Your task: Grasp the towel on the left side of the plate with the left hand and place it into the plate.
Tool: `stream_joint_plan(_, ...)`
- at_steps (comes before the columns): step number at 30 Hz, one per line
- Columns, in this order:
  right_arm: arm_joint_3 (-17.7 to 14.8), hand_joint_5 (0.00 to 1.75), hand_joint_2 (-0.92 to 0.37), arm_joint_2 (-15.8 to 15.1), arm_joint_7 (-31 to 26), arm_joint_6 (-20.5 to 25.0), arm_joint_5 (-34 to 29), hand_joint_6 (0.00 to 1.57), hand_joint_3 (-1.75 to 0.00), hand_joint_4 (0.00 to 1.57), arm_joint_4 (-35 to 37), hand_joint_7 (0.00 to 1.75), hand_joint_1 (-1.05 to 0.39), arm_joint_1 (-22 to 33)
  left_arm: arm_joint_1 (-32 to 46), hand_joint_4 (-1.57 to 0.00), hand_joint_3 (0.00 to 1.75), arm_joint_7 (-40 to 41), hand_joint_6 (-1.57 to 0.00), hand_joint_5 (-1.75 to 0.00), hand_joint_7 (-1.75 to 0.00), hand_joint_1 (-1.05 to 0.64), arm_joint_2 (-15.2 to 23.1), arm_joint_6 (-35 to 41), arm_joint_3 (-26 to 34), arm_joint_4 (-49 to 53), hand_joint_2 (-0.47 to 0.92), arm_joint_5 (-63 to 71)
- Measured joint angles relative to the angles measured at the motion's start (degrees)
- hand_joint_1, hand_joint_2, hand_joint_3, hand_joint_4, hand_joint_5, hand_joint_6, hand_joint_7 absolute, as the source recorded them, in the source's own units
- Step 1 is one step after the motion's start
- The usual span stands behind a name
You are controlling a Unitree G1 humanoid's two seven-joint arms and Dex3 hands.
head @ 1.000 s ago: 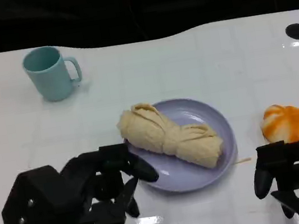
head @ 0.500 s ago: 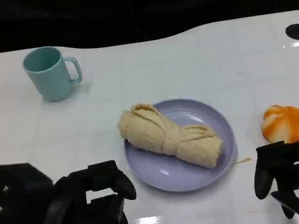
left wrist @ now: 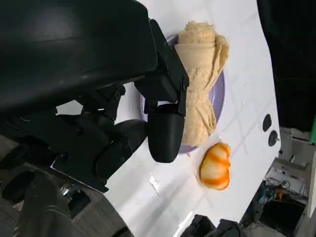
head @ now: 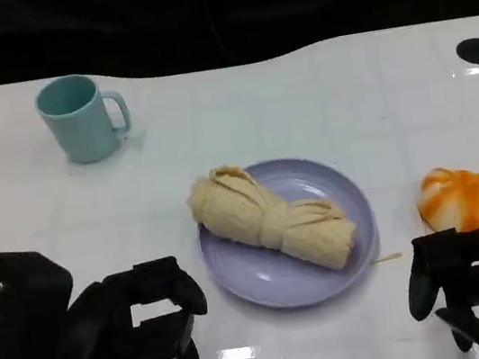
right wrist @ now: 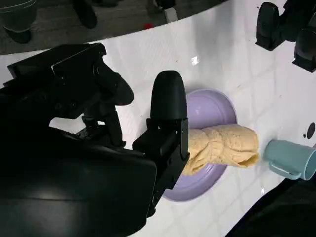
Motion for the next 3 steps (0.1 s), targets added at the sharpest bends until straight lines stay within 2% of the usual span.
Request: stream_joint_plan(3, 0.02, 1.71, -0.67, 0.00, 0.00, -0.21, -0.01, 0.66, -0.98, 0.68, 0.04, 1.44, 0.08, -0.05, -0.23, -0.78, 1.17, -0.02, -0.75, -1.75, -1.53, -0.10, 0.05, -0.04, 0.00, 0.12, 0.58, -0.31)
